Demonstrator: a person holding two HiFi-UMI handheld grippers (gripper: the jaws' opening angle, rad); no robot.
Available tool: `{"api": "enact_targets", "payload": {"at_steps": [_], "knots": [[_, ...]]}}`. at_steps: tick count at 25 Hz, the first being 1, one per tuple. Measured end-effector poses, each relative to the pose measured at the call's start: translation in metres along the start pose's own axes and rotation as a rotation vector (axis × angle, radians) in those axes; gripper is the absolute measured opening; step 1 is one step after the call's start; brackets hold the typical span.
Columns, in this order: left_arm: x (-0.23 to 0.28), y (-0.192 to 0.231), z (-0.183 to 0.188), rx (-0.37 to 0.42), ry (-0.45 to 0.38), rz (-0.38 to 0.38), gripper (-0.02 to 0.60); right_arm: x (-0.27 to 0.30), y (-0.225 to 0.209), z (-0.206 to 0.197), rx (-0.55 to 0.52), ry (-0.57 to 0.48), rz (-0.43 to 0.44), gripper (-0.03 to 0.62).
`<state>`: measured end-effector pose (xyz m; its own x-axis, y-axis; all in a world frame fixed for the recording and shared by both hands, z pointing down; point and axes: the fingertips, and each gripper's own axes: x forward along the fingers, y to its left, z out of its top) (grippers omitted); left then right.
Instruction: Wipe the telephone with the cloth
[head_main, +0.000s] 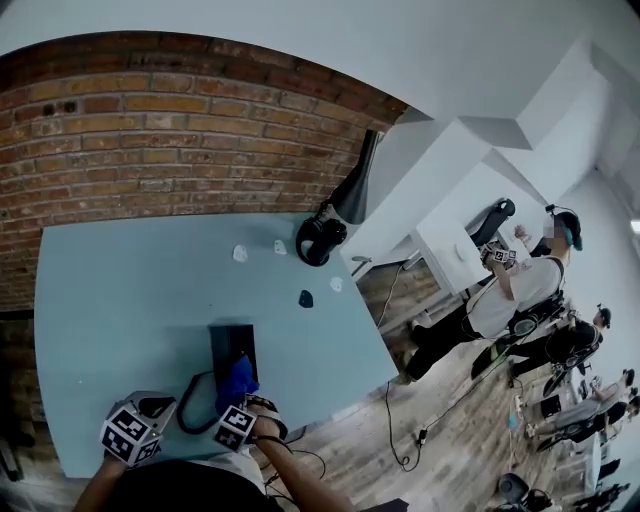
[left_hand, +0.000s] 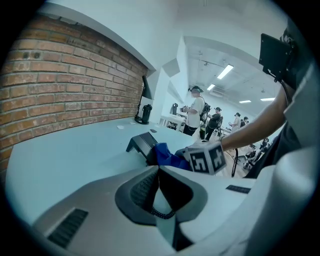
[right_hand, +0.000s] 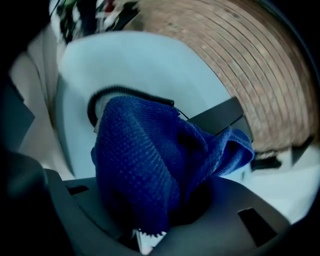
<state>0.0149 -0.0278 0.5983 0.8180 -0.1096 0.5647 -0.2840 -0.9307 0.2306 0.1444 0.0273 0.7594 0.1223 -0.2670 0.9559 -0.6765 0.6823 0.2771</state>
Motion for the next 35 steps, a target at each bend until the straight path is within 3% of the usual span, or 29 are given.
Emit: {"api": "enact_targets", "payload": {"at_steps": [2,4,6,9,16,20,35], "knots": [[-0.002,0.002,0.001,-0.007,-0.005,0.008,-0.009,-0.009,0.018,0.018,0.293,-0.165,0.243,0.095],[-0.002,0.004,0.001,-0.019,-0.010,0.017,-0.009,-0.025,0.018,0.029,0.478,-0.264,0.341,0.094],[-0.004,0.007,0.007,-0.025,-0.034,0.029,-0.009,-0.044,0.005,0.045,0.558,-0.385,0.320,0.095],[-0.015,0.012,0.030,-0.013,-0.138,0.047,-0.009,-0.091,-0.025,0.083,0.636,-0.661,0.248,0.092],[-0.056,0.015,0.086,0.061,-0.379,0.104,-0.009,-0.216,-0.074,0.136,0.594,-1.145,-0.018,0.074],[-0.064,0.015,0.089,0.068,-0.412,0.127,-0.009,-0.235,-0.066,0.149,0.578,-1.205,-0.040,0.075],[-0.056,0.015,0.075,0.045,-0.382,0.128,-0.009,-0.228,-0.055,0.152,0.557,-1.195,-0.020,0.075]]}}
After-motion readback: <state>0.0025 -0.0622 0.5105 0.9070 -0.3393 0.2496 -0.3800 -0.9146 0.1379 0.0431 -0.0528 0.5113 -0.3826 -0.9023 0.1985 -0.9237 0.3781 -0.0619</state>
